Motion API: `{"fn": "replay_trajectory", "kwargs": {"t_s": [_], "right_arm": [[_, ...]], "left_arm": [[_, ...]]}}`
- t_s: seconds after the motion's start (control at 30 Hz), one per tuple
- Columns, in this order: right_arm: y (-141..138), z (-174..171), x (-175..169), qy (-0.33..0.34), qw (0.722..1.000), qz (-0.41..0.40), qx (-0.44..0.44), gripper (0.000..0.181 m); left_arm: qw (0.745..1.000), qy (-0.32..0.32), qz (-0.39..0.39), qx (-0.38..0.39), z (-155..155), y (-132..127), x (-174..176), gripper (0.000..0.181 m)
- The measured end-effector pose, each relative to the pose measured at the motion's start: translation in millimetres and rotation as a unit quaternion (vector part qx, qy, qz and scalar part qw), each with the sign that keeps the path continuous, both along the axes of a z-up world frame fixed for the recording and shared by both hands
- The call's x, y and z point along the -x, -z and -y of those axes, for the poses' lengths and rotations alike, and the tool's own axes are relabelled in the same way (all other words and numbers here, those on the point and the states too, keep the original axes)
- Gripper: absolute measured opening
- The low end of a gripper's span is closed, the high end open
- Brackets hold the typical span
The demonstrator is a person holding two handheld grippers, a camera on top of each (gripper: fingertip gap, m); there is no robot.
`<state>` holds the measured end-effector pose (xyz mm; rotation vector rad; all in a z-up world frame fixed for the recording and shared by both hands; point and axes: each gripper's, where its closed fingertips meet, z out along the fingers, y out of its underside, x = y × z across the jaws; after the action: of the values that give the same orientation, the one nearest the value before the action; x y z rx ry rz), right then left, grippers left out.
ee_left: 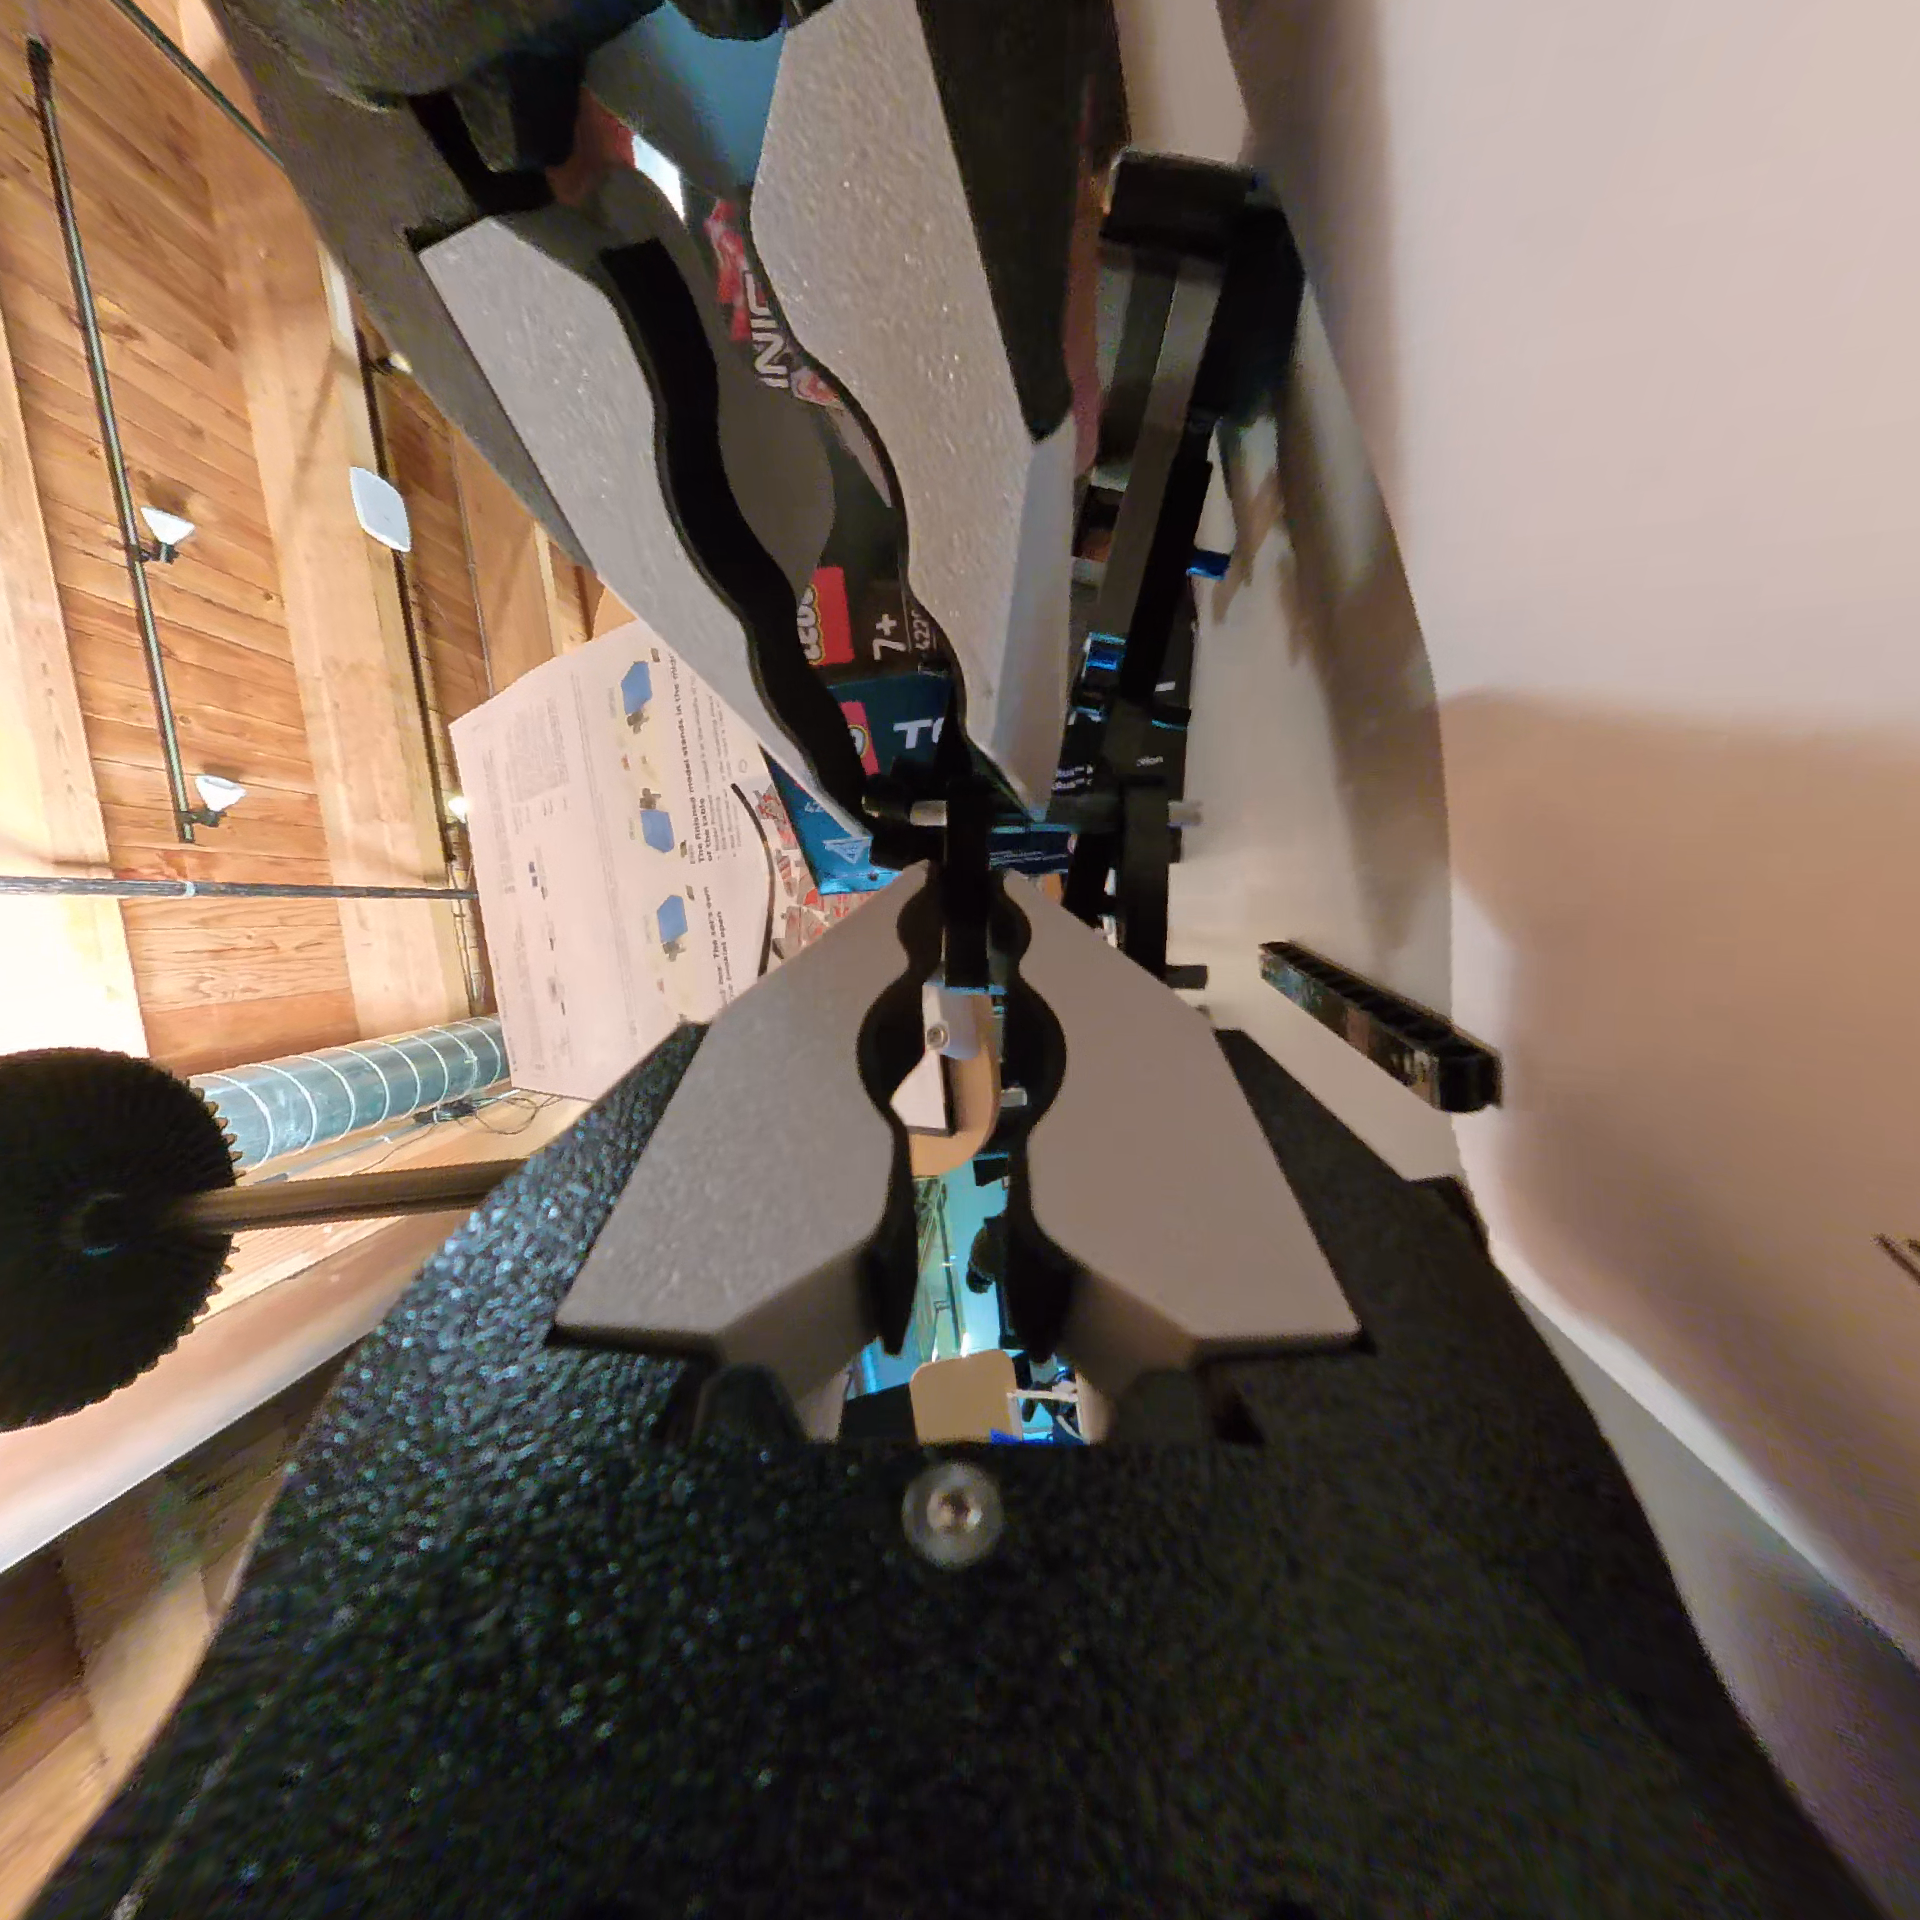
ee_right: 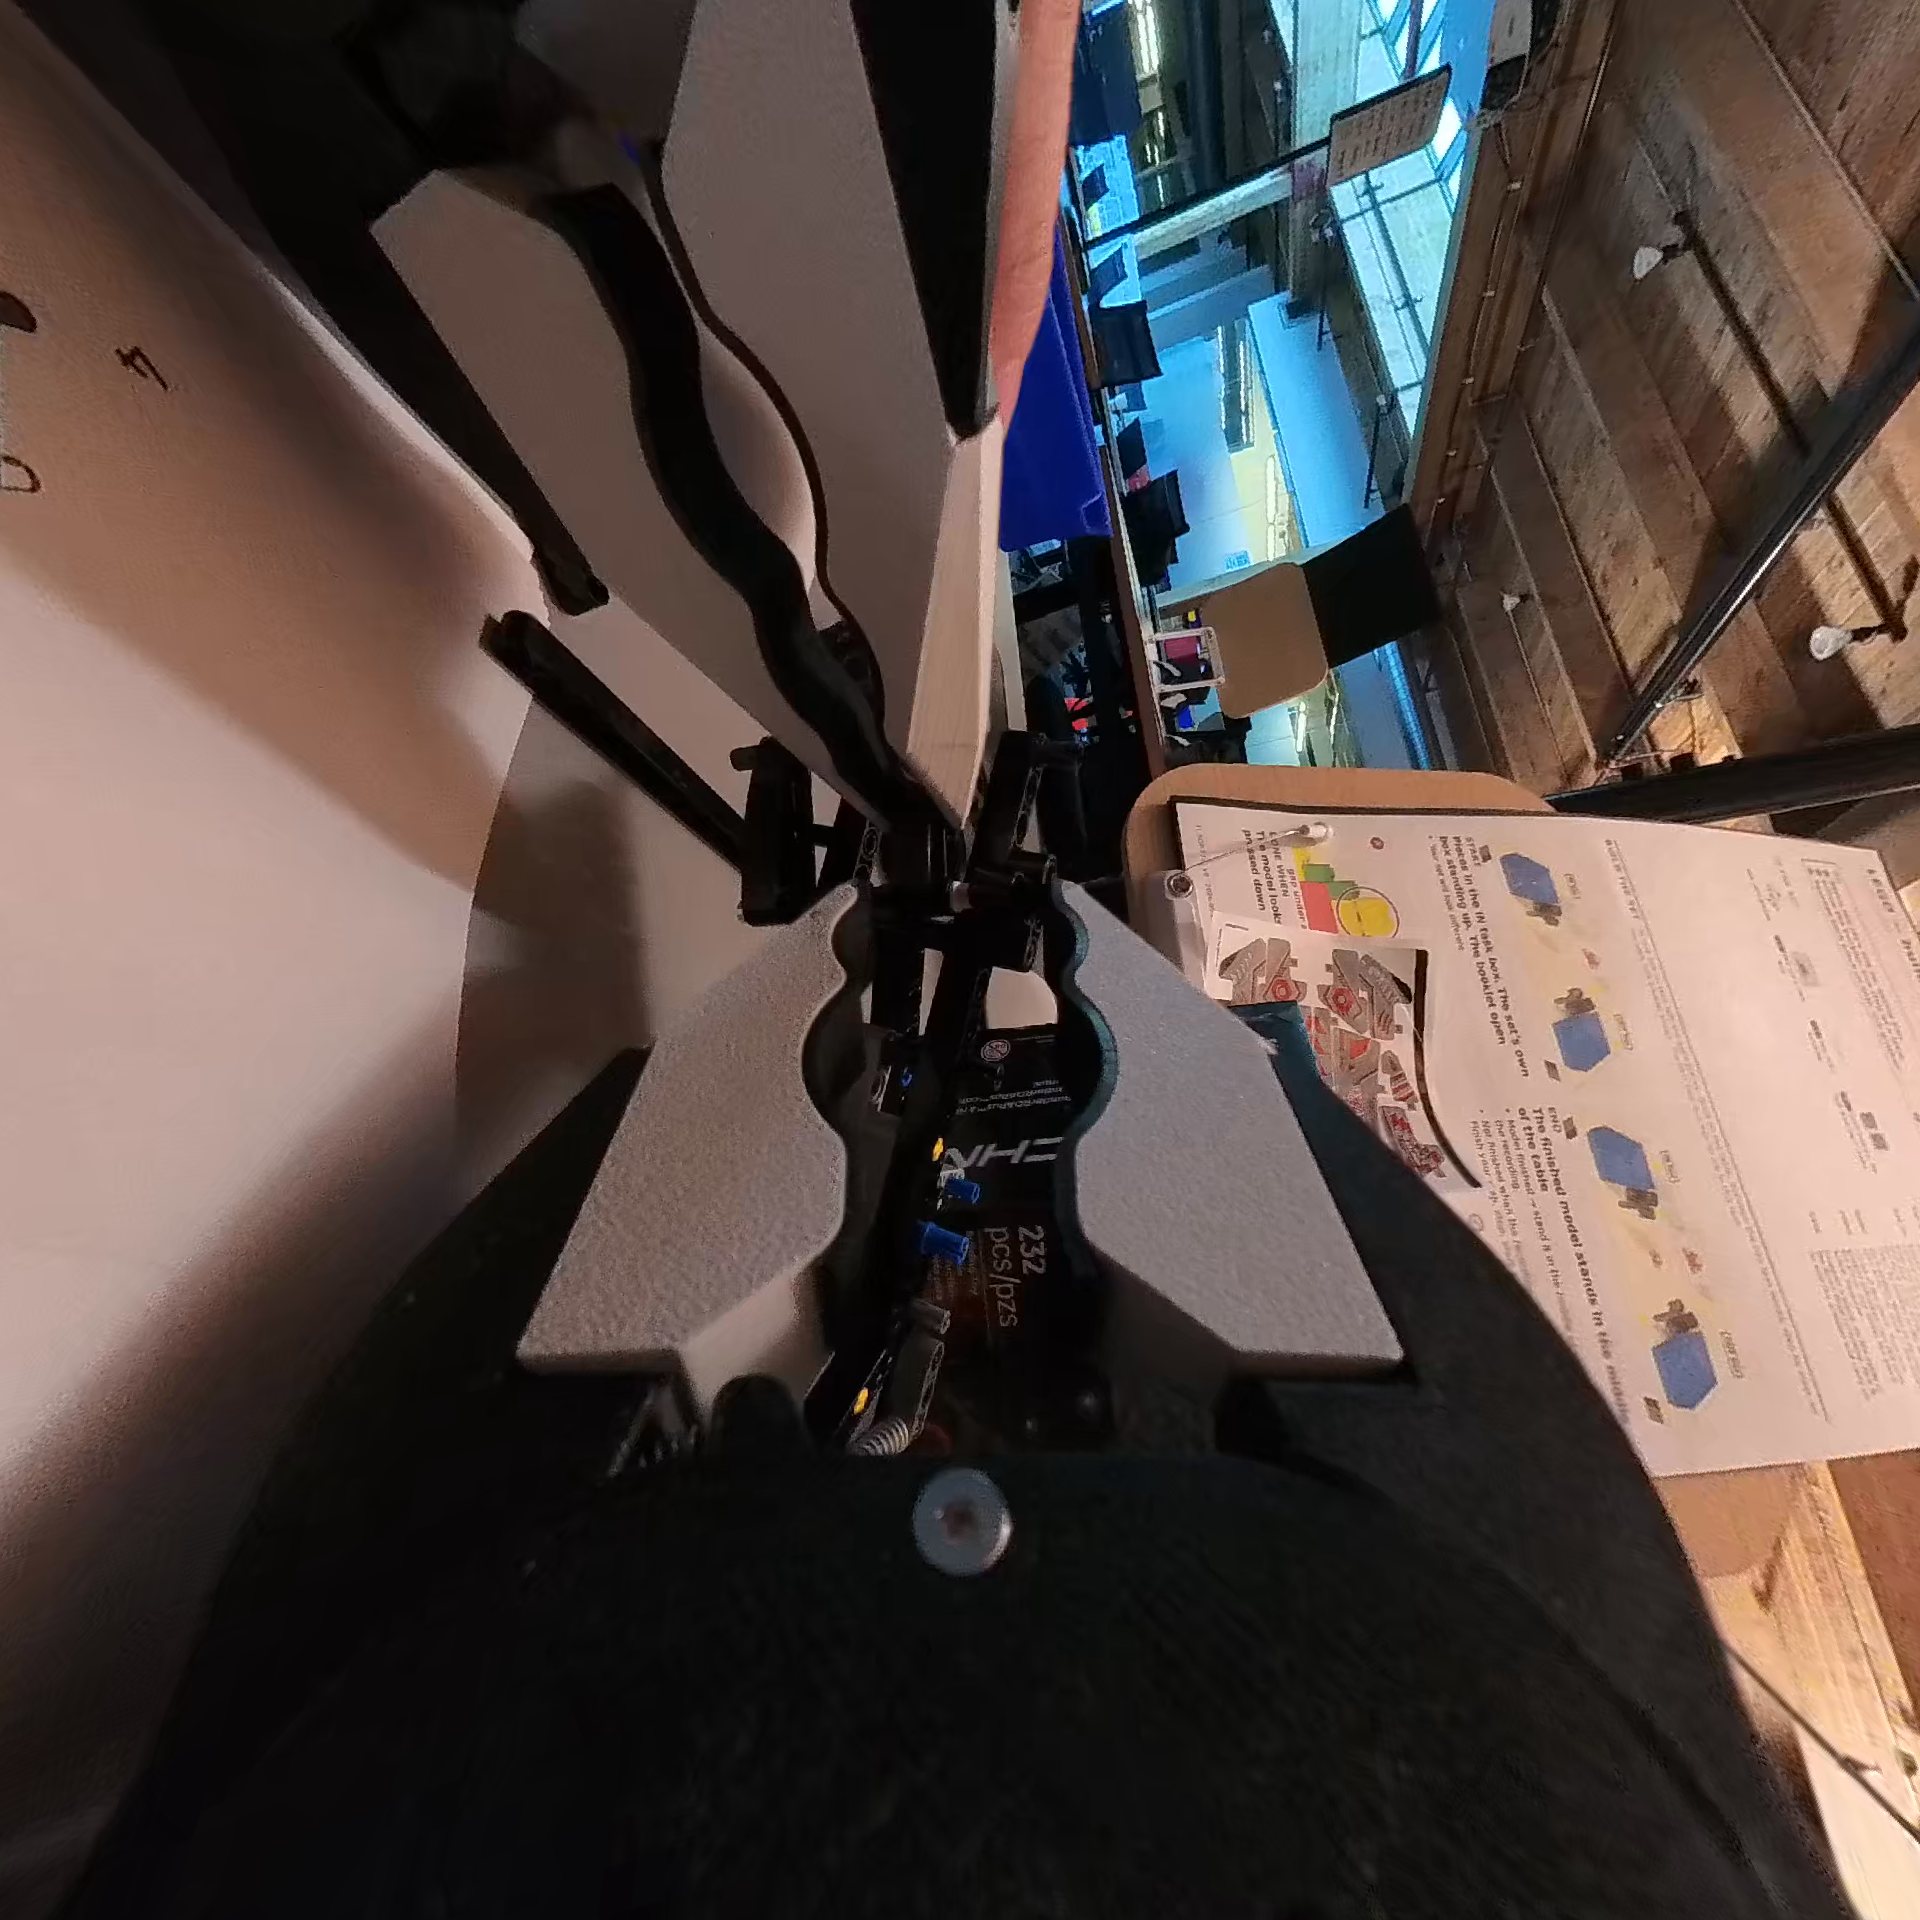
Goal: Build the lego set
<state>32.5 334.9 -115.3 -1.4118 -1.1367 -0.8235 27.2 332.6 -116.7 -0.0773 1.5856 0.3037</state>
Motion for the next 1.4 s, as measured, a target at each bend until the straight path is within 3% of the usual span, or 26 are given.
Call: {"fn": "replay_trajectory", "kwargs": {"t_s": [0.27, 0.9, 1.4], "right_arm": [[0.0, 1.3, 1.9, -0.006, 0.999, 0.031, -0.002, 0.029], [-10.1, 4.2, 3.1, -0.009, 0.999, 0.004, -0.037, 0.027], [-9.7, 5.6, 1.9, -0.005, 0.997, 0.063, -0.050, 0.019]], "left_arm": [[1.000, 0.018, -0.006, -0.002, 1.1, -2.3, 3.0, 0.006], [0.999, 0.005, 0.024, 0.033, 0.8, -13.1, 3.9, 0.006], [1.000, 0.015, 0.015, 0.014, 1.5, -11.4, 5.4, 0.006]]}}
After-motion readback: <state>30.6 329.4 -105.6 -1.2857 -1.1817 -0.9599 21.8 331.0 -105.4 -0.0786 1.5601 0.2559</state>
